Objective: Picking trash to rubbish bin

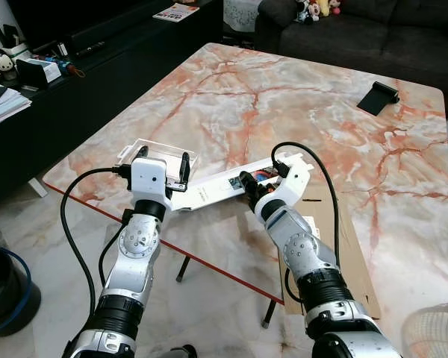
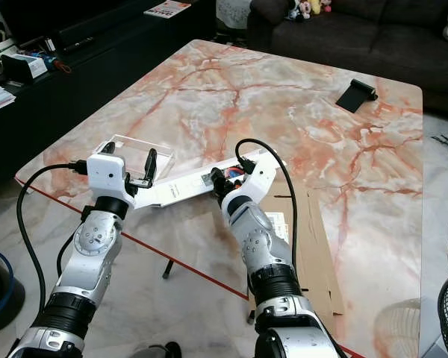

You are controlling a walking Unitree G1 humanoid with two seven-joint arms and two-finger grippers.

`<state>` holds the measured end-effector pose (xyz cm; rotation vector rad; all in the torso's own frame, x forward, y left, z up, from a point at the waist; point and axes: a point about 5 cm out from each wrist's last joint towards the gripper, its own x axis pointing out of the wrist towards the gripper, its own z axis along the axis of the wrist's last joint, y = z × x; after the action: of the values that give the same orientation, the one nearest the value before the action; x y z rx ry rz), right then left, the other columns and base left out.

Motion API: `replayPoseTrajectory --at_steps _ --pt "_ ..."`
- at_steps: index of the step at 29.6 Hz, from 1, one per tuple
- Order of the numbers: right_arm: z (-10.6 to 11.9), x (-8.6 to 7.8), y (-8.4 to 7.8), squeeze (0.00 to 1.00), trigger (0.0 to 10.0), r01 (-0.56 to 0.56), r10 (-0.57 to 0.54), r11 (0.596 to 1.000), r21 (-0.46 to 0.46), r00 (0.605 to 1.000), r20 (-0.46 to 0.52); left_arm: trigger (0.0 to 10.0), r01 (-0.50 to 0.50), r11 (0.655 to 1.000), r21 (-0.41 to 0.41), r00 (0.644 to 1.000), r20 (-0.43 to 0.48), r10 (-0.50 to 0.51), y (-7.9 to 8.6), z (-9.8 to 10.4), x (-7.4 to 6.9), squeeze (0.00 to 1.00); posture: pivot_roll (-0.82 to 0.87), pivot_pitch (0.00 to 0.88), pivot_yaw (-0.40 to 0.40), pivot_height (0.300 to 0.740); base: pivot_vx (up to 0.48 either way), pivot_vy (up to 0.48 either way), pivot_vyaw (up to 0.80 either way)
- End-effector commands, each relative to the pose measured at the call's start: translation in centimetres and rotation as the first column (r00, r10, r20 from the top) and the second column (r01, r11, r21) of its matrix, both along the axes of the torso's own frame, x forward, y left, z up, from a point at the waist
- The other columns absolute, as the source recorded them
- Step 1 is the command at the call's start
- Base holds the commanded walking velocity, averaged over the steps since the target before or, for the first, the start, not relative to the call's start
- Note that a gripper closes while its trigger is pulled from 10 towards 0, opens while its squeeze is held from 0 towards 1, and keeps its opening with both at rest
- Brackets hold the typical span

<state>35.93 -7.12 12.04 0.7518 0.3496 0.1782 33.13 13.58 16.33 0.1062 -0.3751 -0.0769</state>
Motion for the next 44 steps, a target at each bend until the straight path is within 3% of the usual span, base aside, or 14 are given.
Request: replayPoseTrajectory --at_steps 1,22,28,31,36,37,44 --pt "3.1 0.0 5.4 0.0 0.0 -0.11 0.103 0.988 0.105 0.992 0.067 10.0 0.01 1.0 -0.003 1.0 0.023 -0.01 -0.2 0.7 0.0 0.0 0.15 0.106 0.014 0.74 0.0 0.0 0.0" --pt "3.1 0.0 5.7 0.0 0.0 -0.121 0.11 0.982 0.147 0.991 0.08 10.0 0.013 1.0 -0.004 1.0 0.025 -0.013 -0.2 0.8 0.2 0.0 0.15 0.102 0.019 0.74 0.0 0.0 0.0" --pt "3.4 0.0 5.7 0.0 0.0 -0.116 0.099 0.974 0.194 0.991 0.092 10.0 0.015 1.0 -0.001 1.0 0.021 -0.015 -0.2 0.7 0.2 0.0 0.15 0.099 0.021 0.74 0.0 0.0 0.0" --pt "3.8 0.3 5.4 0.0 0.0 -0.086 0.068 0.956 0.28 0.995 0.074 10.0 0.017 1.0 -0.002 1.0 0.022 -0.017 -0.2 0.7 0.2 0.0 0.15 0.096 0.02 0.74 0.0 0.0 0.0" --pt "4.8 0.8 4.9 0.0 0.0 -0.077 0.05 0.94 0.331 0.995 0.088 10.0 0.019 1.0 -0.004 1.0 0.022 -0.019 -0.2 0.7 0.2 0.0 0.15 0.091 0.021 0.74 0.0 0.0 0.0" --pt "5.3 1.0 4.7 0.0 10.0 -0.08 0.046 0.931 0.357 0.994 0.101 10.0 0.02 1.0 -0.004 1.0 0.022 -0.02 -0.3 0.7 0.2 0.0 0.15 0.088 0.021 0.74 0.0 0.0 0.0" --pt "6.5 1.6 3.7 0.0 10.0 -0.058 0.009 0.899 0.433 0.993 0.114 10.0 0.025 1.0 -0.003 0.999 0.021 -0.025 -0.3 0.7 0.3 0.0 0.15 0.082 0.021 0.74 0.0 0.0 0.0"
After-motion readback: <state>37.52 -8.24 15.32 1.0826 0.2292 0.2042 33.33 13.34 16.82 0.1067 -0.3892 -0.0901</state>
